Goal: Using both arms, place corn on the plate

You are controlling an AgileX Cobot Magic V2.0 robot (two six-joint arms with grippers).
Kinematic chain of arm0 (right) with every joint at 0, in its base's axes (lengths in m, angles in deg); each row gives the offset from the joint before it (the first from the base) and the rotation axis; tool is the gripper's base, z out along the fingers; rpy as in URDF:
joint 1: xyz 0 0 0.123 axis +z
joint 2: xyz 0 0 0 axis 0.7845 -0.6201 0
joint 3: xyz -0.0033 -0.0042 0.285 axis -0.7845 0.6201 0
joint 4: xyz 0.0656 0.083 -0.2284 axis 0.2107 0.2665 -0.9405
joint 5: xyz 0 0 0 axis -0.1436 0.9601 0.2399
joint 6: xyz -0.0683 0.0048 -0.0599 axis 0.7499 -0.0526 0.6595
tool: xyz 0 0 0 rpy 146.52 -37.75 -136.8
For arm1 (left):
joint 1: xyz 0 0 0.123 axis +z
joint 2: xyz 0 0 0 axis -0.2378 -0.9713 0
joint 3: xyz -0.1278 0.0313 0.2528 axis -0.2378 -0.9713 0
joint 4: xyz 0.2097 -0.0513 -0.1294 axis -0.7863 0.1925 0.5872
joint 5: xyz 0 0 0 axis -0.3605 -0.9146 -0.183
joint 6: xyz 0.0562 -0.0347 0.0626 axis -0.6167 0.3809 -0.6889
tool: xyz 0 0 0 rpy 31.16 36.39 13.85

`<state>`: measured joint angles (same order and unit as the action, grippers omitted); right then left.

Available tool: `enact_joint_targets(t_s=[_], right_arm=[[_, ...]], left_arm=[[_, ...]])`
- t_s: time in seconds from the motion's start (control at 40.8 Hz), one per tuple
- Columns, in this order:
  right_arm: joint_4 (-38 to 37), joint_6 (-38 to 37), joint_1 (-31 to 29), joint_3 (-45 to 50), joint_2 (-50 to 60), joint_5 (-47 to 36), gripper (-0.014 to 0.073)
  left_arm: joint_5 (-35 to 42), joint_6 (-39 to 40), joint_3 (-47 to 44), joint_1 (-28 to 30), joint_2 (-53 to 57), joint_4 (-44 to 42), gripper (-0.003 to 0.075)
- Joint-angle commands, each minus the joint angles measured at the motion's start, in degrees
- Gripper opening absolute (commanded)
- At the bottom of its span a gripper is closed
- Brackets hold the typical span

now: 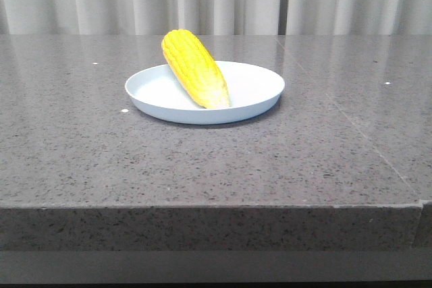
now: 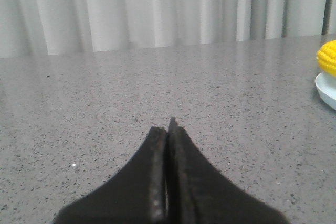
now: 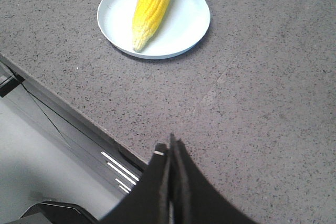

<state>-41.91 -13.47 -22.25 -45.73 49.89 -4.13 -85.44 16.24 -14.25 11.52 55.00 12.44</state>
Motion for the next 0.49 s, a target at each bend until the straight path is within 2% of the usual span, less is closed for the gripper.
enact_joint_targets(t_s=[0.0,0.172,0.27,0.466], right_arm=[[-0.39,0.01,-0.10,-1.31,-0.22,-4.04,-0.0087],[-0.39,0.01,-0.17,0.03,1.02,-5.19,-0.0087],[-0.91,0.38,-3.21,4.68,5.03,-9.96,-0.0087],[-0.91,0.38,-12.87,23.05,18.12,-33.55,-0.0087]], left_arm=[[4.28,-0.08,-1.39,0.10,1.03,0.63,-0.0020],[4.28,-0.08,-1.39,0.10,1.03,0.63,-0.0020],[4.28,-0.08,-1.39,0.10,1.03,0.63,-0.0020],[4.28,-0.08,-1.39,0.10,1.03,0.63,-0.0020]])
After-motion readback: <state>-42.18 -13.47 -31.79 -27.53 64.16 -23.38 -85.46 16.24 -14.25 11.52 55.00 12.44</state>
